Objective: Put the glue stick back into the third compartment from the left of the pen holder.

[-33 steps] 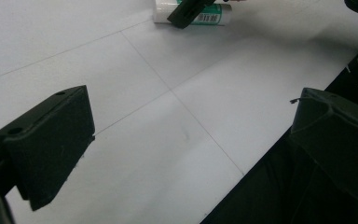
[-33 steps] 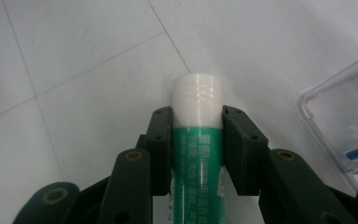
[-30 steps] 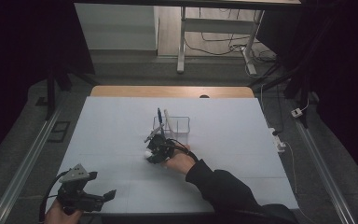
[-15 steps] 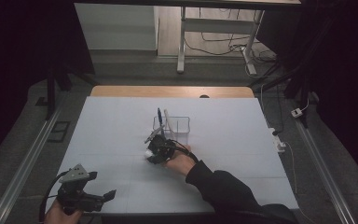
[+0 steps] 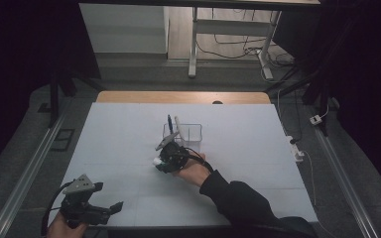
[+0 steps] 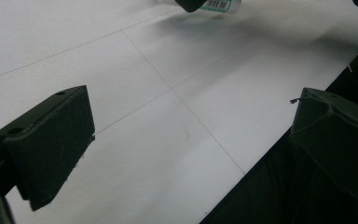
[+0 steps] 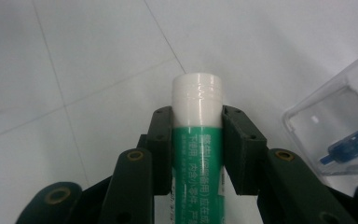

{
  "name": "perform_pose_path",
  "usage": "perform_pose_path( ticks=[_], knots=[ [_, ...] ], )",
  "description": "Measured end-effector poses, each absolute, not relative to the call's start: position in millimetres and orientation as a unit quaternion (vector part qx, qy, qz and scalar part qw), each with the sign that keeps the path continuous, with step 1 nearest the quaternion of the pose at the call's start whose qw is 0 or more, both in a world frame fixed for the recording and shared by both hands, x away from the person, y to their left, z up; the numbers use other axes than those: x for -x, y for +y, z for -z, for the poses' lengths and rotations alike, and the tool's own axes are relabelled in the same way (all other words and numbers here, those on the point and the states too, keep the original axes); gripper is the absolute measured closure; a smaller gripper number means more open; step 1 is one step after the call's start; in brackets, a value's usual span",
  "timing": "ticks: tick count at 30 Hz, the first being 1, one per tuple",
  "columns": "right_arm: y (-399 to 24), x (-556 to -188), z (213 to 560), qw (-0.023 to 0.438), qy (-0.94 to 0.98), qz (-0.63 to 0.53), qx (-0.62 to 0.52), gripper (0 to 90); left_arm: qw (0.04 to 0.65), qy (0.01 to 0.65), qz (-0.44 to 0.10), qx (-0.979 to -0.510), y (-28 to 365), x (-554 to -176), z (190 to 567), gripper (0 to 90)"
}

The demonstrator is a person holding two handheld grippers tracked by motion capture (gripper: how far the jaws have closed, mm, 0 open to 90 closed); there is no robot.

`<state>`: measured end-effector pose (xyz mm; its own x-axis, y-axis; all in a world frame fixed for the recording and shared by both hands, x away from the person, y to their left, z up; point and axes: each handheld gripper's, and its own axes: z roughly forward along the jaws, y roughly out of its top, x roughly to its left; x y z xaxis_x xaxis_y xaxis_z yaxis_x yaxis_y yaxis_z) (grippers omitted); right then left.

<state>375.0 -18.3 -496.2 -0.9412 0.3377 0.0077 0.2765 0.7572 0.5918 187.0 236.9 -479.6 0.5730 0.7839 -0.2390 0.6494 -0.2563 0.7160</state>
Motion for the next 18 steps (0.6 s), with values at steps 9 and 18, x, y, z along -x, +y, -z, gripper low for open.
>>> perform_pose_path(
  ticks=[9,18],
  knots=[
    [-24,-372,479,0.051,0.924,-0.341,-0.168,65.5,0.404,0.454,-0.083,-0.79,237,-187,480,0.0],
    [-33,-371,462,0.066,0.909,-0.375,-0.17,65.4,0.405,0.456,-0.08,-0.789,237,-188,480,0.0]
  ],
)
